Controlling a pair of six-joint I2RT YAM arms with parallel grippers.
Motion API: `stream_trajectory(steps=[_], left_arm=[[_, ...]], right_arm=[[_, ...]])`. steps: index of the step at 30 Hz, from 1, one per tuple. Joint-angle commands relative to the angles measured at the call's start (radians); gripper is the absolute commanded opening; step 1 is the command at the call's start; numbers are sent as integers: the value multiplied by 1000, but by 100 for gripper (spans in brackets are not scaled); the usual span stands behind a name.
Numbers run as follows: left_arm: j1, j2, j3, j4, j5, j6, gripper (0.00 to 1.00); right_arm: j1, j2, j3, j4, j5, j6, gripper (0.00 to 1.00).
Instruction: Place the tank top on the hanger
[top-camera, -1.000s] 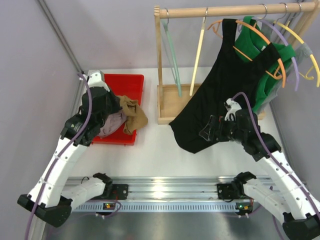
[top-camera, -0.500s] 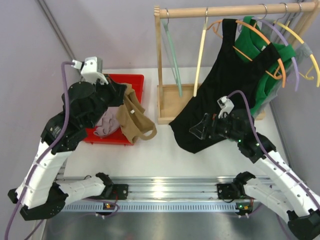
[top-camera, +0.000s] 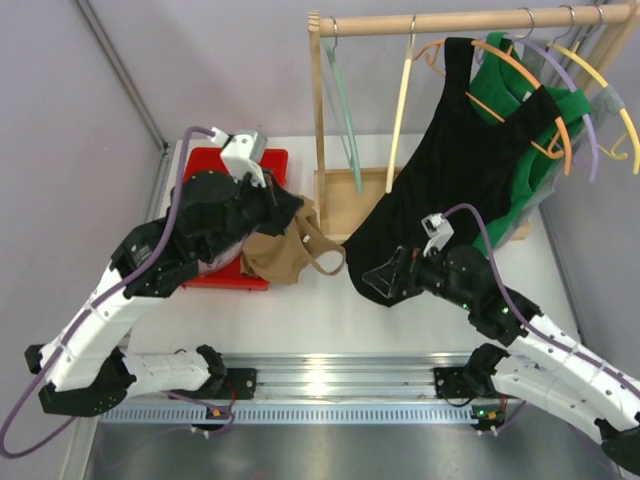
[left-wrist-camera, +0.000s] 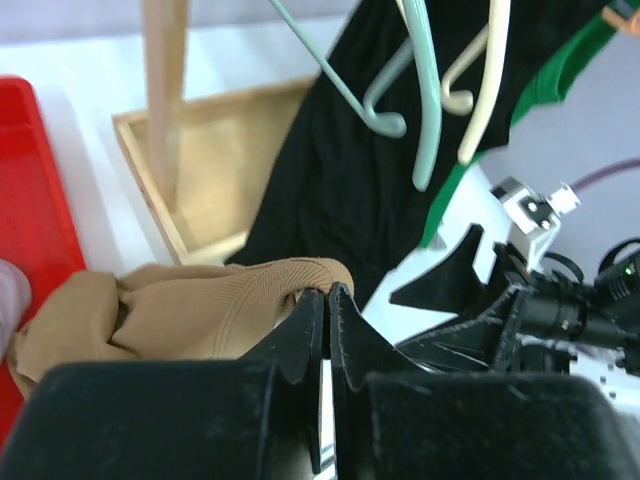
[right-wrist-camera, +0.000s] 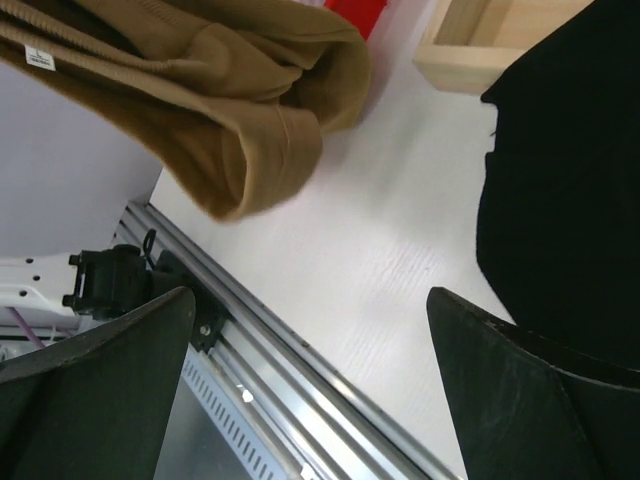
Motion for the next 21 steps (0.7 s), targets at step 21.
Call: stream_trajectory(steps=[21], left_arm=[[-242,67,-51,160,-194,-35,0]], right_arm=[[504,200,-71,342,633,374,100]])
